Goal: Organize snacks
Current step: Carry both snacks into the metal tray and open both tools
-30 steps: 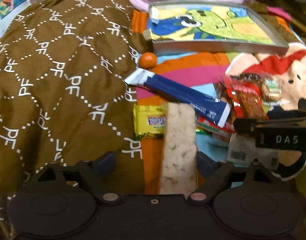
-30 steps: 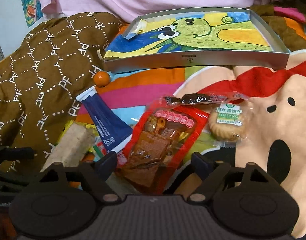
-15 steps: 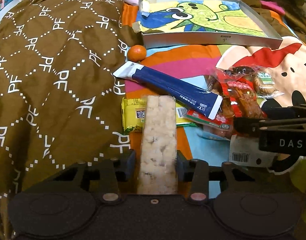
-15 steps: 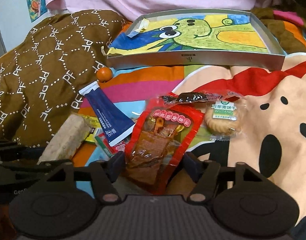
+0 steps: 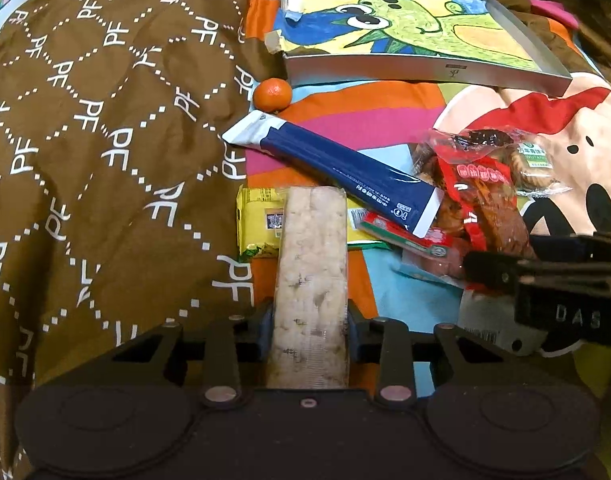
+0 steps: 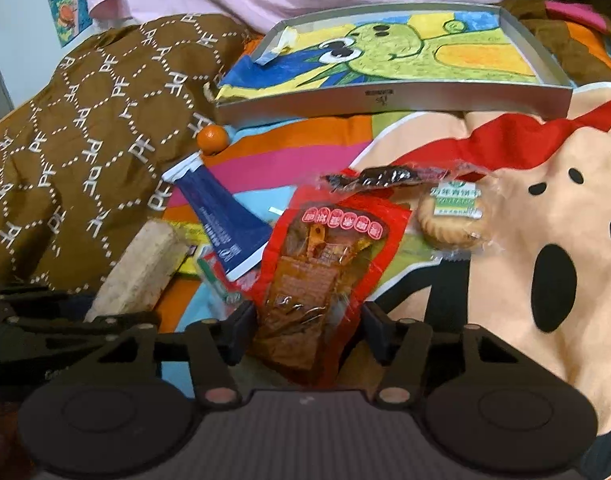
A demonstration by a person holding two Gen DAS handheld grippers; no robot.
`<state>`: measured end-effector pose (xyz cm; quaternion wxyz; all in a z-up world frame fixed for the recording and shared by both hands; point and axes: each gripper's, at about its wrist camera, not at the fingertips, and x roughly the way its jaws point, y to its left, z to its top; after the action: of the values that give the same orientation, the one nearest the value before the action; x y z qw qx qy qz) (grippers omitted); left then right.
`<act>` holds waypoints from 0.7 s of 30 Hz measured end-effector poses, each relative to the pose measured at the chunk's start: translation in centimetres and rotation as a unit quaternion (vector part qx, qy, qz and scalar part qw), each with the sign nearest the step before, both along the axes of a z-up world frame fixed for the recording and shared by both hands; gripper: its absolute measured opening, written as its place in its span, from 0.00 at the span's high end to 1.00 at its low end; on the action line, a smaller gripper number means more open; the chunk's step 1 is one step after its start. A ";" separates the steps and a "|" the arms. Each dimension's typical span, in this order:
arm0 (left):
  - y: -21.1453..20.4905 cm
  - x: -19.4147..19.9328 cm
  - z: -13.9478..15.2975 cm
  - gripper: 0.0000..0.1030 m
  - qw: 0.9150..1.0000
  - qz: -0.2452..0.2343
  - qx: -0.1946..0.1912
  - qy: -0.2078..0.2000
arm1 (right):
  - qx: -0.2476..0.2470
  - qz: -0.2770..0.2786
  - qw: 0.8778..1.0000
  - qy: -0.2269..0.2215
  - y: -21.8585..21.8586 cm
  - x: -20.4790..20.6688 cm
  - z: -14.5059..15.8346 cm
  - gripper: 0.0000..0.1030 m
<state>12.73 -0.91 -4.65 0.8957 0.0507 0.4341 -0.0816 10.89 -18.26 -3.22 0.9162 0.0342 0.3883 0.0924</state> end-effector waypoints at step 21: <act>-1.2 -1.5 1.4 0.66 0.998 0.051 -0.031 0.034 | -0.102 0.054 0.993 -0.020 0.9 -3.3 1.1 0.57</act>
<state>11.26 -2.12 -3.22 0.8845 -0.0023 0.4638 -0.0514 7.55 -17.37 -2.16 0.9163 -0.0821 0.3783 0.1022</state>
